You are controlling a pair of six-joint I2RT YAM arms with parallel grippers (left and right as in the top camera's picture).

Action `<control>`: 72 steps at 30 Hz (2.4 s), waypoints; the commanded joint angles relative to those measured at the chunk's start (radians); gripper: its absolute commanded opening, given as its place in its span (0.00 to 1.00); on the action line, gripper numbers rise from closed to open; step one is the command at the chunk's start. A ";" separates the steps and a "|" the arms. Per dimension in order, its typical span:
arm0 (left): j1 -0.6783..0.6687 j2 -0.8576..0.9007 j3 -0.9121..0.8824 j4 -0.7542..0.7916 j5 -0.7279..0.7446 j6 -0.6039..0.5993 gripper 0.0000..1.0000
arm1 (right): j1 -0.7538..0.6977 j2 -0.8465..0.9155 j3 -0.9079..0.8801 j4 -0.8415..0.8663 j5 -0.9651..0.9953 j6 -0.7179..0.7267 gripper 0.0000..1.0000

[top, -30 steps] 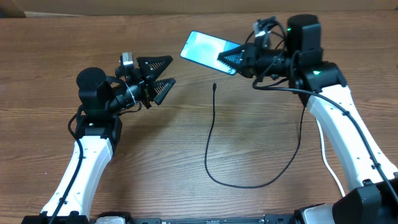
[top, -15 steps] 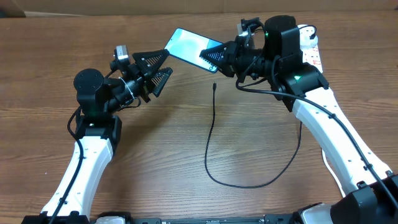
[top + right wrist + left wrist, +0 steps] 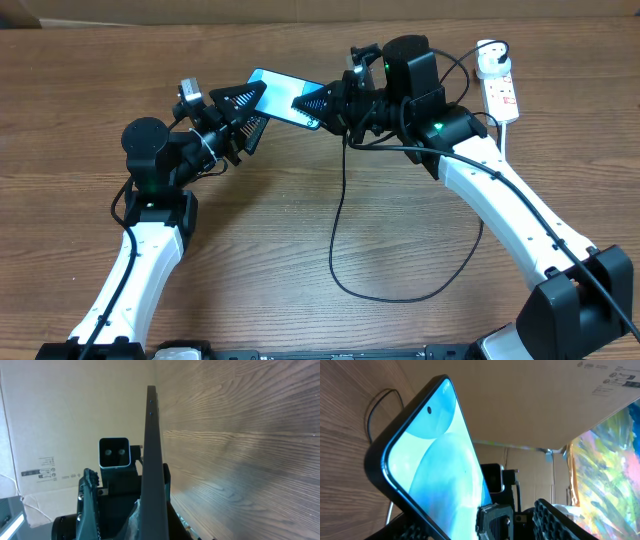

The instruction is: Plug charger to phone and switch on socket

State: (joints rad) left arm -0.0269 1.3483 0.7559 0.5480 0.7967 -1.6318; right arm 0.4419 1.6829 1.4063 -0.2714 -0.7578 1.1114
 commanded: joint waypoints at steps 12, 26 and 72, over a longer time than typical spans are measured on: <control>-0.011 -0.006 0.004 -0.025 -0.079 0.009 0.51 | 0.019 -0.003 0.014 -0.016 -0.100 -0.013 0.04; -0.011 -0.005 0.004 -0.016 -0.180 0.016 0.43 | 0.063 -0.003 0.014 -0.021 -0.112 -0.011 0.04; -0.011 -0.002 0.004 0.018 -0.200 0.012 0.04 | 0.114 -0.003 0.014 -0.138 -0.186 -0.162 0.20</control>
State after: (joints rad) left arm -0.0326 1.3514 0.7277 0.5476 0.6128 -1.6764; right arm 0.5114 1.6825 1.4311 -0.3943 -0.8574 1.0458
